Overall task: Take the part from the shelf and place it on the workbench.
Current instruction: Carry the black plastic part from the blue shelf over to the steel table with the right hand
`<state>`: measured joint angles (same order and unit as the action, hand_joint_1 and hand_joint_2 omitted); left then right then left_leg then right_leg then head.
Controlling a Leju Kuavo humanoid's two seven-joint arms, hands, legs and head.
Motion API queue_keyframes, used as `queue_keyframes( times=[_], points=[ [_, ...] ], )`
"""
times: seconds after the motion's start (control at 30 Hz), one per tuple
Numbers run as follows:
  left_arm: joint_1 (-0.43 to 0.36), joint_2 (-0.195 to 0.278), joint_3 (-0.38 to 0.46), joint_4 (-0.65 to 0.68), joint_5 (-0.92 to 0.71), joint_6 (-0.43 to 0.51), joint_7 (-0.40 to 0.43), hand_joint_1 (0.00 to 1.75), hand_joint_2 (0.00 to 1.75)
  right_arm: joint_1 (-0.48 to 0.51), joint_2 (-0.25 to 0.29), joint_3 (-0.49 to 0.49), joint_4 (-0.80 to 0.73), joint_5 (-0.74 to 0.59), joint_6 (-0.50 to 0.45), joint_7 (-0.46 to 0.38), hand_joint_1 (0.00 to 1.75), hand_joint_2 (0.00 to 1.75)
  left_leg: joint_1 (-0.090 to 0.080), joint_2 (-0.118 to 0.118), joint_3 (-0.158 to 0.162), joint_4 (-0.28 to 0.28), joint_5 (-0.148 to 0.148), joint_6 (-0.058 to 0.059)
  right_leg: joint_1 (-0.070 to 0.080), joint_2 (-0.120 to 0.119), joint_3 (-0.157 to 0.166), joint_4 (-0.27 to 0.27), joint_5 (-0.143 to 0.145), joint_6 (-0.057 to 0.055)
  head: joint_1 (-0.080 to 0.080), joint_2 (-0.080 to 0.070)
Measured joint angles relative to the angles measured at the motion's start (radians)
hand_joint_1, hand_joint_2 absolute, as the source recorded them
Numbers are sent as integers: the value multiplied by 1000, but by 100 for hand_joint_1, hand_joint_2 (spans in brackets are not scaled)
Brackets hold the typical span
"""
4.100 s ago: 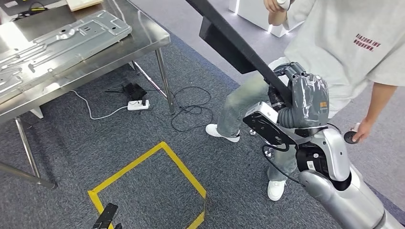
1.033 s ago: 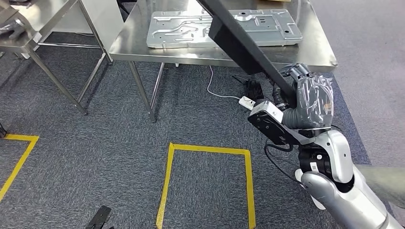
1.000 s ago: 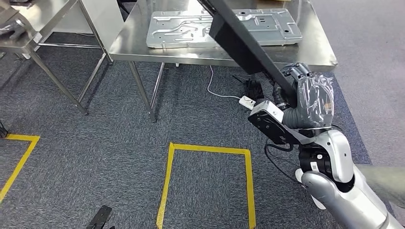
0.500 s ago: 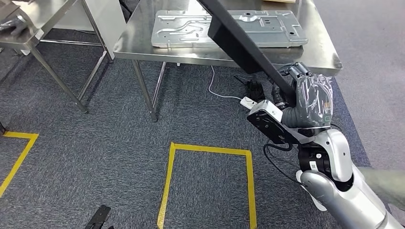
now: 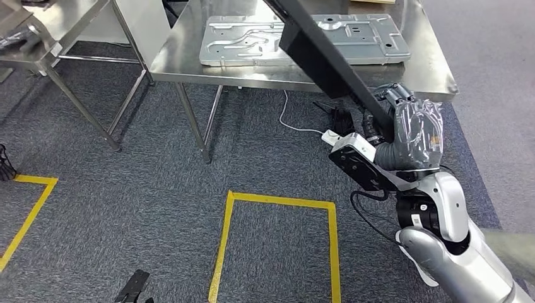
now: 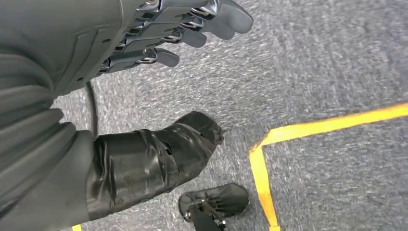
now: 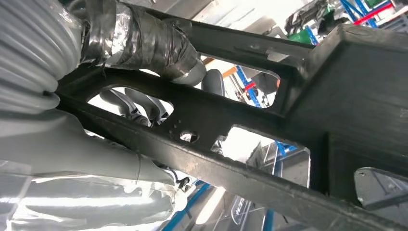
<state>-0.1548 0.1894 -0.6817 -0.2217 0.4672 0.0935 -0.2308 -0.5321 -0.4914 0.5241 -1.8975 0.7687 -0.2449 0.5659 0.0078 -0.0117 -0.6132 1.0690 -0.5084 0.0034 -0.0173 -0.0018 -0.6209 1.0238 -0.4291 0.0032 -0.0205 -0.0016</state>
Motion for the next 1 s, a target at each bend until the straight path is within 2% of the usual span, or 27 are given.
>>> queue_keyframes(
  times=[0.03,0.1,0.13,0.17,0.2,0.23,0.3,0.33,0.47,0.53,0.6,0.63,0.67,0.7,0.77,0.8,0.83,0.93,1.0],
  points=[
    [0,0,0,0,0,0,0,0,175,-1,0,0,0,0,0,0,175,175,1,2,-24,49,-25,-4,0,-1,4,-2,-1,-4,-1,0],
    [1,0,0,0,0,0,0,0,175,-2,0,0,0,0,0,0,175,175,2,4,-91,176,-72,-10,1,-2,8,-1,-6,-11,-1,0],
    [2,0,0,0,0,0,1,0,175,-1,0,0,0,0,0,0,175,175,3,4,-116,215,-76,-12,1,-2,9,0,-8,-13,-1,0],
    [4,0,0,0,0,0,1,0,175,-1,0,0,1,0,0,0,175,175,4,4,-126,220,-62,-14,1,-2,11,1,-11,-13,-1,0],
    [4,0,0,0,0,0,1,0,175,-1,0,0,1,0,1,0,175,175,5,5,-114,184,-29,-14,1,-1,14,4,-15,-12,-1,0],
    [4,0,0,0,0,0,1,0,175,-1,0,0,1,0,1,0,175,175,6,6,-89,121,11,-14,0,-1,17,6,-20,-9,-1,0],
    [2,0,0,0,0,0,2,0,175,-1,0,0,1,0,1,0,175,175,3,7,-36,7,57,-9,3,0,21,12,-28,0,-1,0],
    [2,0,0,0,0,0,3,0,175,-2,0,0,1,0,1,0,175,175,2,7,-23,-20,60,-5,5,0,21,13,-30,5,0,0],
    [3,0,0,0,1,0,5,0,175,-1,0,0,1,0,2,1,175,175,3,6,-10,-40,57,19,5,0,20,23,-44,23,0,0],
    [1,0,0,0,2,0,5,0,175,-1,0,0,1,0,3,1,175,175,5,6,1,-48,56,32,3,0,-19,107,-86,30,2,0],
    [0,0,0,0,2,0,6,0,175,1,0,0,1,0,3,1,175,175,4,5,5,-48,52,39,3,0,-90,232,-129,35,3,0],
    [0,0,0,0,2,0,7,0,175,3,0,0,2,0,3,1,175,175,4,5,7,-47,49,40,3,0,-115,268,-131,36,3,0],
    [1,0,0,0,2,0,8,0,175,5,0,0,2,0,3,2,175,175,3,4,9,-46,46,40,3,0,-123,269,-115,36,3,0],
    [1,0,0,0,1,0,8,0,175,5,0,0,3,0,3,2,175,175,3,3,12,-44,42,39,3,0,-113,234,-83,34,3,0],
    [1,-1,0,0,0,0,8,0,175,4,0,0,4,0,3,2,175,175,1,1,19,-41,33,33,5,1,-58,108,-14,27,3,0],
    [1,-1,0,0,0,0,8,0,175,4,0,0,4,0,3,2,175,175,0,0,20,-39,29,29,7,1,-34,58,2,23,3,0],
    [0,-1,0,0,0,0,9,0,175,3,0,0,4,0,3,3,175,175,-2,0,21,-39,27,24,9,1,-20,28,5,19,2,0],
    [0,0,0,0,0,0,12,0,175,5,0,0,4,0,3,4,175,175,-3,1,24,-41,21,8,8,2,-9,9,-2,7,1,0],
    [-1,0,0,0,0,0,13,0,175,4,-1,0,4,0,3,4,175,175,-2,4,6,4,-7,0,2,1,2,0,-3,-5,0,0]
  ],
)
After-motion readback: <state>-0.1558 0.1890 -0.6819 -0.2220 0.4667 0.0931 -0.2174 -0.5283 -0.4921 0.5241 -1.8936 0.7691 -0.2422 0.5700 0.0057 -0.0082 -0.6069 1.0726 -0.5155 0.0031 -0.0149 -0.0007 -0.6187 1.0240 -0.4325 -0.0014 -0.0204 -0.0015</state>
